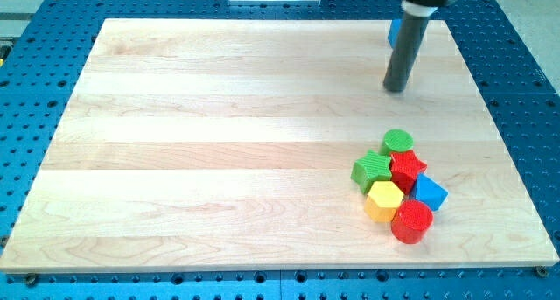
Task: Separate the blue blockyellow heart and green circle from the group of blocks
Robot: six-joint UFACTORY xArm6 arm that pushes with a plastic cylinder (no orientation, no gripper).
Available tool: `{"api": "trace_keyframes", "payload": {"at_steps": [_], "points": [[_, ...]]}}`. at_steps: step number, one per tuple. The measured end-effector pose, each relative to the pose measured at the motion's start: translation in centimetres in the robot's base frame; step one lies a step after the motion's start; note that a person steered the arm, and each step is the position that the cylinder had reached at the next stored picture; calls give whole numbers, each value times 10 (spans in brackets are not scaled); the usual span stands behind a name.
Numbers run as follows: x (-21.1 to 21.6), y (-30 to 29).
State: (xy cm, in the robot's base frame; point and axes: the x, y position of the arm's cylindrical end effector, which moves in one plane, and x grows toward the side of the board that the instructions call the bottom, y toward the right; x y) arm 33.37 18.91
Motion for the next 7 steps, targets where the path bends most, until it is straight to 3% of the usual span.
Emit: {"api": "trace_keyframes", "payload": {"at_steps": [1,2,3,4,5,6,7], "points": [[-23,16],[-5,21],[-9,74],[51,88],[179,69],[202,38],[195,4]]}}
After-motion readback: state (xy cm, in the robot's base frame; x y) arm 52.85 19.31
